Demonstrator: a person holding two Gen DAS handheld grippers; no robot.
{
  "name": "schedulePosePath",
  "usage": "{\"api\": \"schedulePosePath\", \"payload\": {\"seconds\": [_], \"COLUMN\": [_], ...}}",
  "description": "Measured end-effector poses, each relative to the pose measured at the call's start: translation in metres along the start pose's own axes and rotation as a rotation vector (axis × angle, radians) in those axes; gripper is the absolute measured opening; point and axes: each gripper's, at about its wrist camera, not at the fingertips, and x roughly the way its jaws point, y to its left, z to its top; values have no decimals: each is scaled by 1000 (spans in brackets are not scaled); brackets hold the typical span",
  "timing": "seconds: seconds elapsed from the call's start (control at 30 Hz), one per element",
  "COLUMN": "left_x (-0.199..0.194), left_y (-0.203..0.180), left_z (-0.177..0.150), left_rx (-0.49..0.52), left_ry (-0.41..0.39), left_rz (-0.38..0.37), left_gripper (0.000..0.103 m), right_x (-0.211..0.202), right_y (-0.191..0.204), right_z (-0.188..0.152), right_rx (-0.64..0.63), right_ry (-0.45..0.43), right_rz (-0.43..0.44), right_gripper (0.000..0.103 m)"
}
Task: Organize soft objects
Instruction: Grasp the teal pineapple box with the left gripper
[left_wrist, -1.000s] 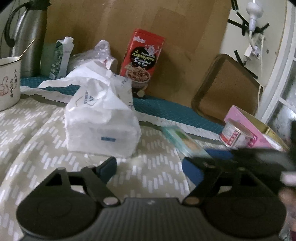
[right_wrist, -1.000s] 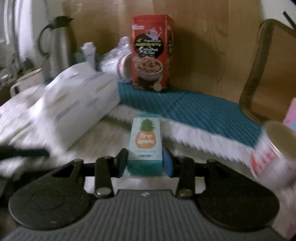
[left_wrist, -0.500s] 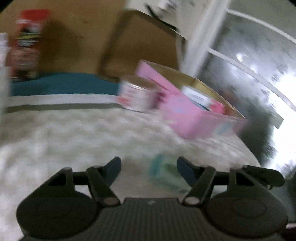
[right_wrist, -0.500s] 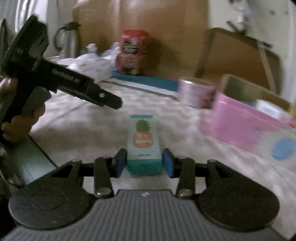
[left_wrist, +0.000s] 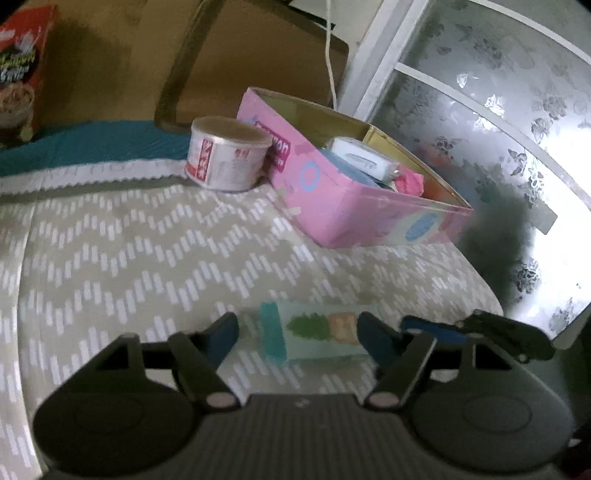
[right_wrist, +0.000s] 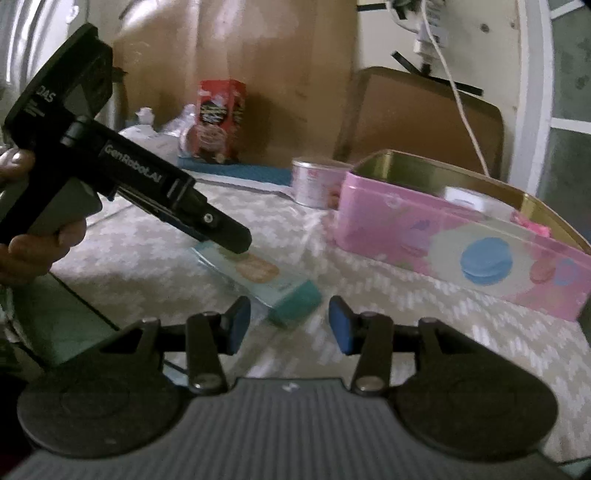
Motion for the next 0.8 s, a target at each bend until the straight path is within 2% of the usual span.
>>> {"api": "schedulePosePath", "payload": {"seconds": [0.07, 0.13, 0.2, 0.23, 0.3, 0.33, 0.47, 0.57, 0.6, 0.67, 0.73, 0.8], "left_x": [3, 5, 6, 6, 9, 9, 9, 11, 11, 14, 16, 20], "left_y": [-4, -12, -15, -16, -26, -35, -64, -55, -51, -36, -22, -15], "left_z": [-2, -2, 5, 11, 25, 32, 53, 57, 55, 51, 48, 43], "left_rx": [19, 31, 19, 13, 15, 40, 150, 128, 108, 56, -6, -45], "left_ry": [-4, -3, -6, 0, 17, 0, -70, -74, -71, -46, -15, 6], "left_rz": [2, 17, -16, -64, -172, -183, -137, -92, -82, -64, -71, -84], "left_gripper": [56, 56, 53, 43, 37, 37, 38, 43, 48, 54, 68, 76], "right_x": [8, 12, 14, 11, 2, -2, -9, -14, -18, -25, -29, -29], "right_y": [2, 1, 0, 1, 2, 0, 2, -8, -12, -21, -27, -32], "right_z": [0, -1, 2, 2, 5, 9, 21, 20, 17, 8, -1, -9], "right_rx": [-4, 11, 43, 43, 51, 72, 15, 37, 45, 64, 75, 74], "right_ry": [6, 0, -6, -16, -58, -77, -135, -129, -130, -121, -108, -92], "right_rz": [16, 26, 16, 8, 27, 52, -25, -28, -25, -36, -44, -55], "right_gripper": [49, 47, 40, 31, 4, 4, 4, 8, 8, 18, 37, 49]}}
